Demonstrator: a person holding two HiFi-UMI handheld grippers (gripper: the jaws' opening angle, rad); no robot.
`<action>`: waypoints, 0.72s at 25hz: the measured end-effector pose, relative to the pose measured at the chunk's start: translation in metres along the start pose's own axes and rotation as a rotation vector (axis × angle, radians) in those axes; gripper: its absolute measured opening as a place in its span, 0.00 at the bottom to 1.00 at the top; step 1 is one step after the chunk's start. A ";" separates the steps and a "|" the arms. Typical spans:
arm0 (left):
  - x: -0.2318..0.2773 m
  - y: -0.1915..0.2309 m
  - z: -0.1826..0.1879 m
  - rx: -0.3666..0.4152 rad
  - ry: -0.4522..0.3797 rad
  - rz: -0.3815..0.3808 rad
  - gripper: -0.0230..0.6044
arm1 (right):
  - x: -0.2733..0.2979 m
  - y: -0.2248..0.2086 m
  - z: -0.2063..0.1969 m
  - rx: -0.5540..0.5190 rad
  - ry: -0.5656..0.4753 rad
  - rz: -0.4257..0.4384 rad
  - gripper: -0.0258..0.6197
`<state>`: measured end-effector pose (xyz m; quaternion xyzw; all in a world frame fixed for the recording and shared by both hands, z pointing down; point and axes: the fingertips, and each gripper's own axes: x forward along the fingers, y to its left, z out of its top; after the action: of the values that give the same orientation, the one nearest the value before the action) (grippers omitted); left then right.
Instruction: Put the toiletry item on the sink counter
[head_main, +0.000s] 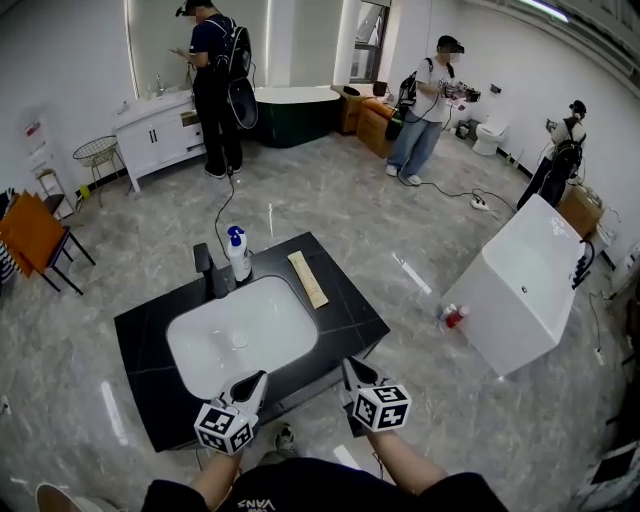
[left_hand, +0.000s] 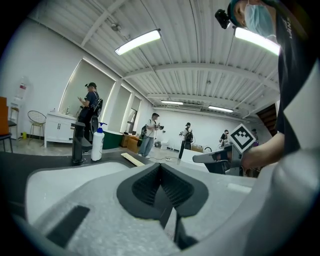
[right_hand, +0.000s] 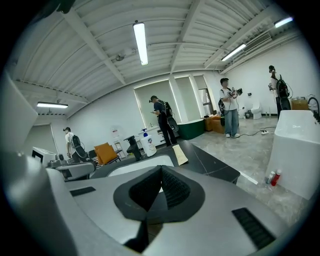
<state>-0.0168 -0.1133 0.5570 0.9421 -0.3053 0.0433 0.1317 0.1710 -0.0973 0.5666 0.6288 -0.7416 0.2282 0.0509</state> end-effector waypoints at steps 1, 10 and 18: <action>-0.004 -0.004 -0.002 -0.003 0.000 0.008 0.05 | -0.005 0.001 -0.002 0.000 0.000 0.005 0.04; -0.036 -0.044 -0.020 -0.014 -0.002 0.057 0.05 | -0.052 0.009 -0.018 -0.001 -0.011 0.045 0.04; -0.058 -0.070 -0.034 -0.023 -0.007 0.097 0.05 | -0.080 0.012 -0.036 0.011 -0.009 0.071 0.04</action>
<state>-0.0229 -0.0166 0.5644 0.9248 -0.3513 0.0429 0.1392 0.1686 -0.0091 0.5666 0.6034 -0.7623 0.2313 0.0361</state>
